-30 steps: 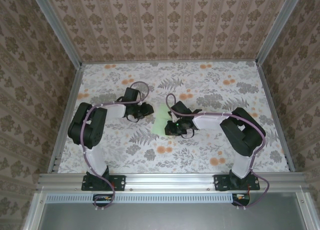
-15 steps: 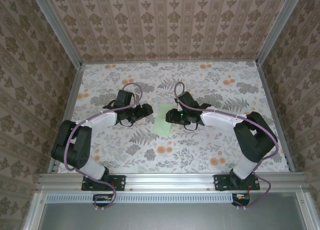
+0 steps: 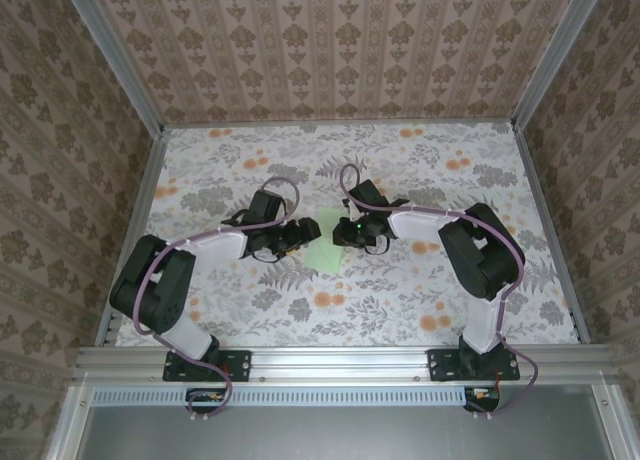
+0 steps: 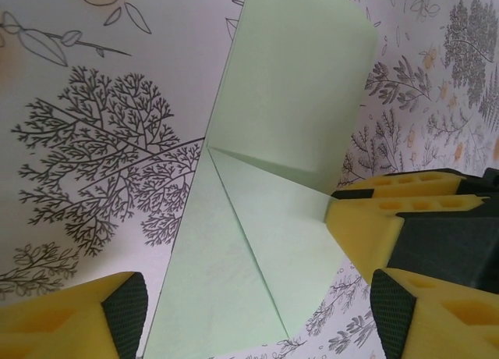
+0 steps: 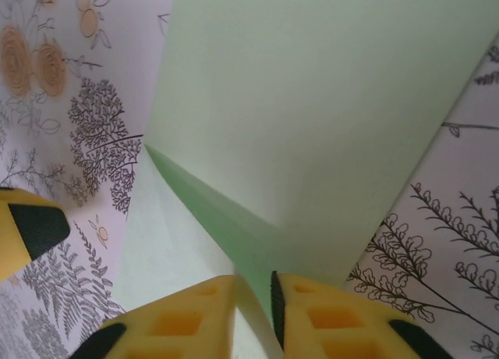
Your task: Fold a paper plane with a square sheet of paper (pick it up from the middle)
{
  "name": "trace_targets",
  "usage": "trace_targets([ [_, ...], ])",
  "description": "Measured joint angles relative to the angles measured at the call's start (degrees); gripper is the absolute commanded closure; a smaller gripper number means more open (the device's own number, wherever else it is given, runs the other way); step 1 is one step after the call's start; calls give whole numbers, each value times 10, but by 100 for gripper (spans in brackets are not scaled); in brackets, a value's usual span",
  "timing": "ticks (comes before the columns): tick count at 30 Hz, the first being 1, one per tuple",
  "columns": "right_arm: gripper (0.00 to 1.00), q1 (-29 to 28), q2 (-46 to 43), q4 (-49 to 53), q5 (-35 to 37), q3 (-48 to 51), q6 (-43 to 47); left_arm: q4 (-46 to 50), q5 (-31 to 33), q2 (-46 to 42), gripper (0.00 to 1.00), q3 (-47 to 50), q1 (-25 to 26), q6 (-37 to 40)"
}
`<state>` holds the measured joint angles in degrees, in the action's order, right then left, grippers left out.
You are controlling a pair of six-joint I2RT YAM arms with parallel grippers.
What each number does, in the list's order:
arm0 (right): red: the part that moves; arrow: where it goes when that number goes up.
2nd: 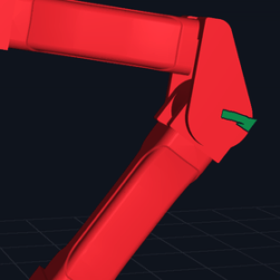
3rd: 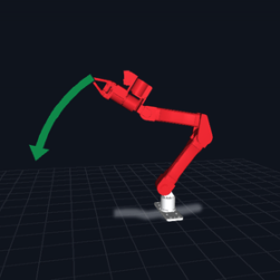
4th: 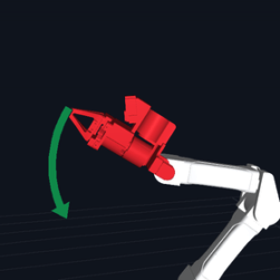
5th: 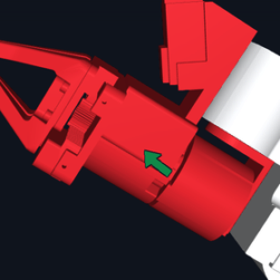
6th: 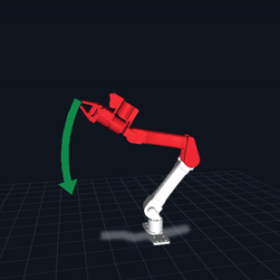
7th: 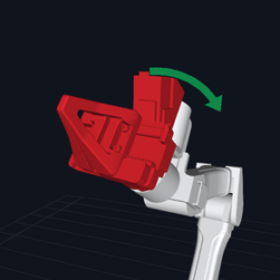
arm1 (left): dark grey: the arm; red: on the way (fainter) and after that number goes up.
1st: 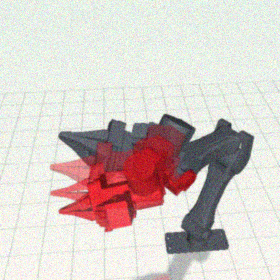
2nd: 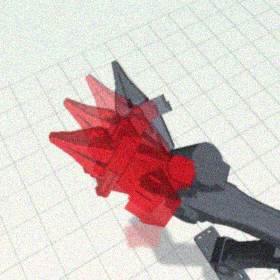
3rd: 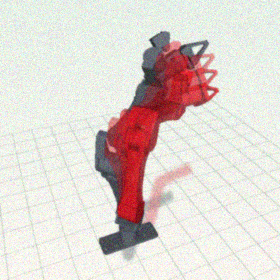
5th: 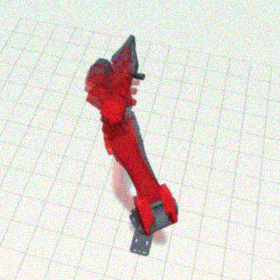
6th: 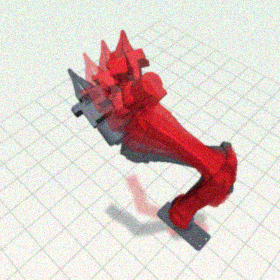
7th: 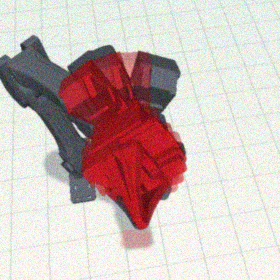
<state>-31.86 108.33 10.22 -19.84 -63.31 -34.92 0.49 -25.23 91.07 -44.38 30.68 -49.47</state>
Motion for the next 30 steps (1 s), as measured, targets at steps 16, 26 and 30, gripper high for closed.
trace_targets([
  [16, 90, 33, 0, -121, -27, 70, -50, -47, -34, 49, 43, -3, 16, -5],
  [26, 95, 42, -1, -152, -43, 87, -70, -90, -50, 87, 56, -19, 25, -5],
  [30, 95, 47, -2, -163, -47, 92, -76, -102, -52, 96, 57, -20, 27, -4],
])
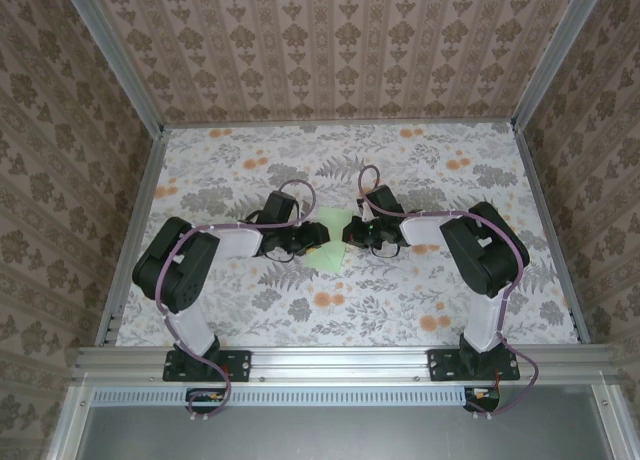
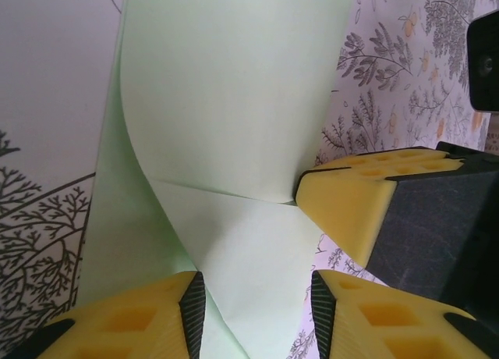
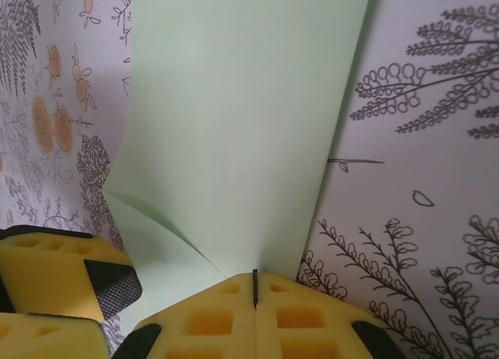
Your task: Fold a paper plane with a square sheet of paper (pick it up from the middle)
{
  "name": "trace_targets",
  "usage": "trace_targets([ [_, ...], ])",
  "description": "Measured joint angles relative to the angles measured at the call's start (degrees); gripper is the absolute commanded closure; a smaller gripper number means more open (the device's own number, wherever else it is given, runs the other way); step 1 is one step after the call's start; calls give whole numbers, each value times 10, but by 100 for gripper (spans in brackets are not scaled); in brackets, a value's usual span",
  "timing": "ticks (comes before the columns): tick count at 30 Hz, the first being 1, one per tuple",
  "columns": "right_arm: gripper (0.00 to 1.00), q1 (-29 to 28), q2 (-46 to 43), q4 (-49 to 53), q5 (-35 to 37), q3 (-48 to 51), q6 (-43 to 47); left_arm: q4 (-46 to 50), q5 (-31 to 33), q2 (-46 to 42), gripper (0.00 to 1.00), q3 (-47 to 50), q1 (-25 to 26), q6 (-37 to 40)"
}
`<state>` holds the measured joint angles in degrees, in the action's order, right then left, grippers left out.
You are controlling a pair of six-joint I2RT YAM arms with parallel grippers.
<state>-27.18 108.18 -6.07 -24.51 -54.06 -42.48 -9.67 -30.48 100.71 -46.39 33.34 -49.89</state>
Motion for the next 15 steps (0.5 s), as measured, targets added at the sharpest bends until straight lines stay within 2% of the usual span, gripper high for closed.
trace_targets([
  [10, 94, 9, -1, -11, -9, 7, -14, -24, -13, 13, 60, 0, 0, 6],
  [15, 92, 13, -1, -13, -14, 9, -16, -38, -14, 16, 65, 0, 0, 6],
])
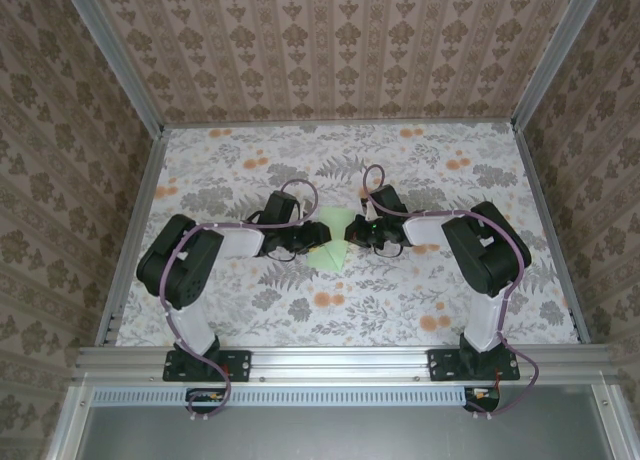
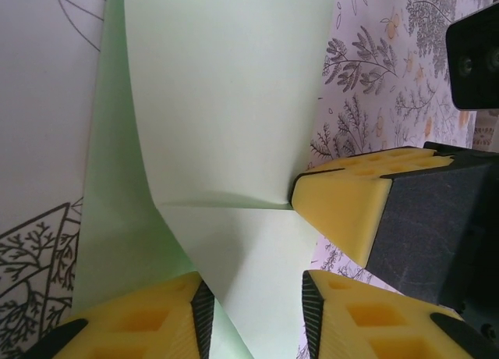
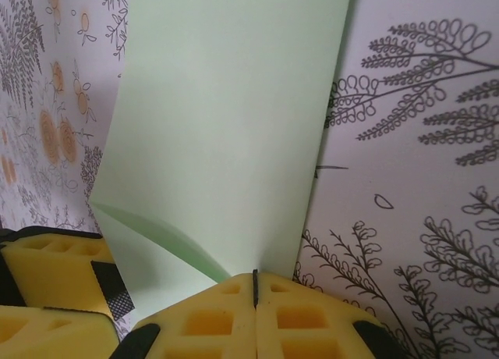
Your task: Fold a paper plane with a square sheet of paper (pick it up from the middle)
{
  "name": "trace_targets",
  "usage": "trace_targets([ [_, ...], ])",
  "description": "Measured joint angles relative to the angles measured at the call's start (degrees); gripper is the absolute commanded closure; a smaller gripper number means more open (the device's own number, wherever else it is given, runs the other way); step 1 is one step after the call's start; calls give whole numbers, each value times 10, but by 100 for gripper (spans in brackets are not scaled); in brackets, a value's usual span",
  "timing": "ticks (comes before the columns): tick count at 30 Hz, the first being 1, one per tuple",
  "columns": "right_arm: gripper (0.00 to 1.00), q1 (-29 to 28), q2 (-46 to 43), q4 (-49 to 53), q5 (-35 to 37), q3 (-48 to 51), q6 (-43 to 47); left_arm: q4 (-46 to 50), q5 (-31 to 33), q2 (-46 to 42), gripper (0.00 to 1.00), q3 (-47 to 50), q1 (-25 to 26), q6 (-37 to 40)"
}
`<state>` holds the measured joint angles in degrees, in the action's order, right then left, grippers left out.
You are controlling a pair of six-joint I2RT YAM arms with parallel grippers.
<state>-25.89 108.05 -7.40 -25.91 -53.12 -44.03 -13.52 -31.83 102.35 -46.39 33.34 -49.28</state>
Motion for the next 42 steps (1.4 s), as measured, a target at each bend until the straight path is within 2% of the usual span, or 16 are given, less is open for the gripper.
trace_targets([
  [4, 83, 2, 0, -3, -4, 2, -6, -4, -1, 1, 72, 0, 0, 0],
  [8, 62, 7, -25, -1, -7, 15, -17, -11, -1, 5, 79, 0, 0, 6],
  [15, 40, 32, -116, 43, 22, 23, -8, -12, 1, 12, 94, 0, 0, 24],
  [21, 30, 55, -189, 85, 71, 29, 11, 21, 8, 12, 97, -26, 0, 60],
  [26, 24, 79, -239, 110, 104, 48, 26, 137, 47, -17, 97, -94, 2, 127],
  [30, 20, 93, -278, 125, 107, 56, 51, 264, 125, -75, 97, -164, 15, 191],
  [34, 11, 98, -309, 127, 108, 56, 74, 384, 258, -115, 97, -241, 50, 249],
  [37, 0, 99, -316, 125, 113, 58, 80, 455, 370, -118, 97, -285, 85, 283],
  [42, 0, 111, -340, 124, 138, 92, 71, 552, 525, -69, 97, -339, 124, 301],
])
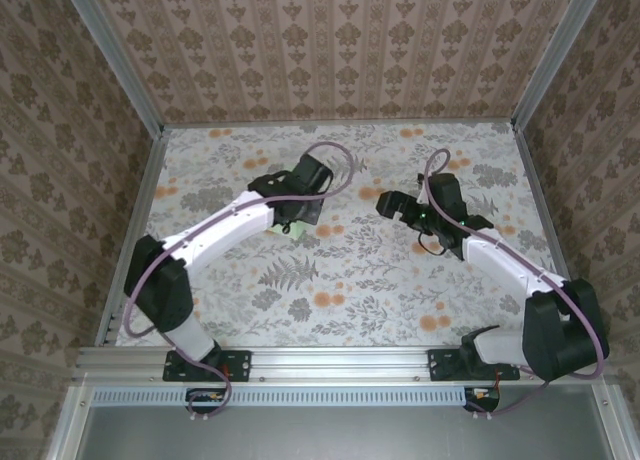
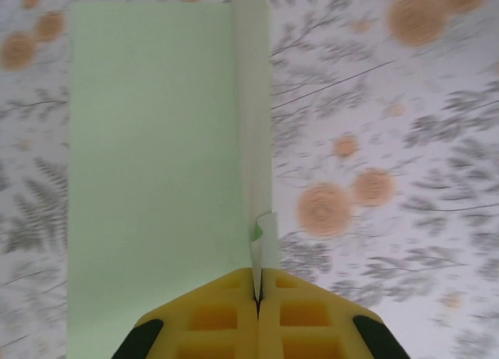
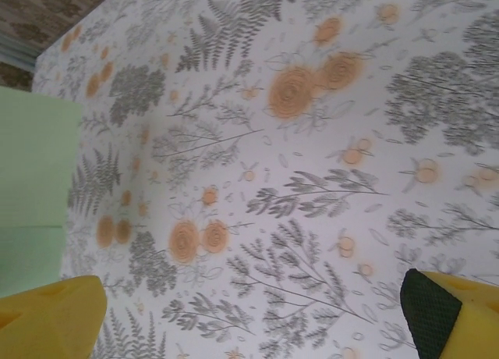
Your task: Fold a paper plane with a square sheet of paper (pick it up from the middle)
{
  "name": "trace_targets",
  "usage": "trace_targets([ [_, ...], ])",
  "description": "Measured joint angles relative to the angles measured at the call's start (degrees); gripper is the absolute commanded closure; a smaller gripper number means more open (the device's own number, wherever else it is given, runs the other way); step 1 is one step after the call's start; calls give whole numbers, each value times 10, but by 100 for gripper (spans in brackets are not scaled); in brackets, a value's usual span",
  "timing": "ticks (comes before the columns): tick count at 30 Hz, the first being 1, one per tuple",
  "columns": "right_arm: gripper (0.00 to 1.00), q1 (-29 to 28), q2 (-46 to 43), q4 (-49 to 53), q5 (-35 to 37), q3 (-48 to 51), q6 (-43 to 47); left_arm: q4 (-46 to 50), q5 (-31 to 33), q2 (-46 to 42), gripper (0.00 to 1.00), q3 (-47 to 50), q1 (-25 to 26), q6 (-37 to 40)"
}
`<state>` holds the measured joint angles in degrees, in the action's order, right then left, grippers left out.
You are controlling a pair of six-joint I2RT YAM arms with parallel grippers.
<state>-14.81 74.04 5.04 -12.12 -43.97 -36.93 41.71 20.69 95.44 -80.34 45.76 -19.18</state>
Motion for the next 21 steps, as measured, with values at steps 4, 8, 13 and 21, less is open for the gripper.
trace_targets([
  [4, 0, 19, -28, 13, 29, 15, -11, 51, 85, 89, 97, -48, 16, 0],
  [8, 0, 28, -58, 20, 57, 31, -21, 79, 120, 172, 95, -82, 31, -7],
  [13, 0, 41, -66, 40, 75, 45, -23, 95, 114, 247, 91, -110, 49, -25],
  [21, 0, 54, -66, 45, 77, 45, -23, 86, 36, 261, 82, -128, 52, -52],
])
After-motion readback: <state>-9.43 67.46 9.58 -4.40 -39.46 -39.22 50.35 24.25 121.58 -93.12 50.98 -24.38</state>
